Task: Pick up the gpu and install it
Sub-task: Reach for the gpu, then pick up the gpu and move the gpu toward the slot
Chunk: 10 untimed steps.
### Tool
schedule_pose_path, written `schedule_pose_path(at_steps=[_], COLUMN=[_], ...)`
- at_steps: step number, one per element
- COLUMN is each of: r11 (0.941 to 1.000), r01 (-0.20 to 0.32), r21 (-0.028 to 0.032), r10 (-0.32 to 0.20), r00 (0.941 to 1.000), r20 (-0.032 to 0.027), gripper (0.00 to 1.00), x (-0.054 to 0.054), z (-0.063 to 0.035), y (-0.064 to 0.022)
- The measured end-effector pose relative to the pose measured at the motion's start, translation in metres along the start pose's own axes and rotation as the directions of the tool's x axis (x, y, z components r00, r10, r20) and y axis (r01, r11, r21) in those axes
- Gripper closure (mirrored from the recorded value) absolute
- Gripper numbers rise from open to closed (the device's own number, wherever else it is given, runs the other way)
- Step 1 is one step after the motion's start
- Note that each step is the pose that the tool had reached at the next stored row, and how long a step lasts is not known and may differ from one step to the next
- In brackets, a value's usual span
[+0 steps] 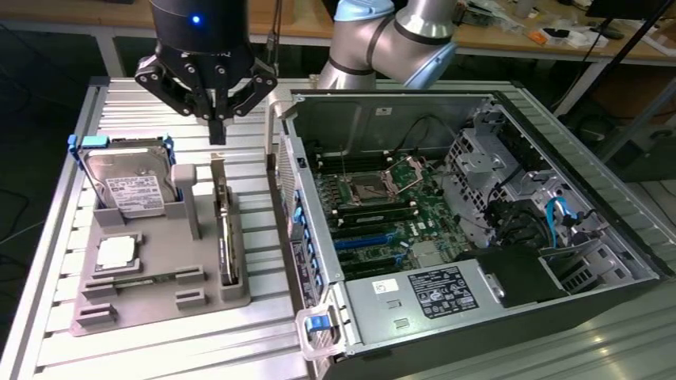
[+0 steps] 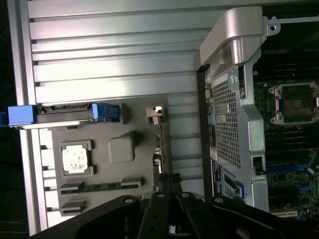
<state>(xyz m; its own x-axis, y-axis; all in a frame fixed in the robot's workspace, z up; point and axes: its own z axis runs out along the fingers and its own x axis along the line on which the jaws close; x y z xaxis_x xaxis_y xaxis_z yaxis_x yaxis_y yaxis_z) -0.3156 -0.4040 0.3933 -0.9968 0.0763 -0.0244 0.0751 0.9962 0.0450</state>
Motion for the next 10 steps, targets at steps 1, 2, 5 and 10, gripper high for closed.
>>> schedule_pose_path(at_steps=[1, 2, 5, 10], r11=[1.0000, 1.0000, 1.0000, 1.0000], r01=[0.000, 0.000, 0.000, 0.000], r21=[0.0000, 0.0000, -0.0001, 0.0000], r10=[0.000, 0.000, 0.000, 0.000], r00=[1.0000, 1.0000, 1.0000, 1.0000], r20=[0.0000, 0.0000, 0.0001, 0.0000], gripper=[0.89, 0.89, 0.89, 0.89], x=[0.0015, 0.0022, 0.0025, 0.0037], z=[-0.0001, -0.0001, 0.0000, -0.0001], y=[-0.0002, -0.0003, -0.0003, -0.0004])
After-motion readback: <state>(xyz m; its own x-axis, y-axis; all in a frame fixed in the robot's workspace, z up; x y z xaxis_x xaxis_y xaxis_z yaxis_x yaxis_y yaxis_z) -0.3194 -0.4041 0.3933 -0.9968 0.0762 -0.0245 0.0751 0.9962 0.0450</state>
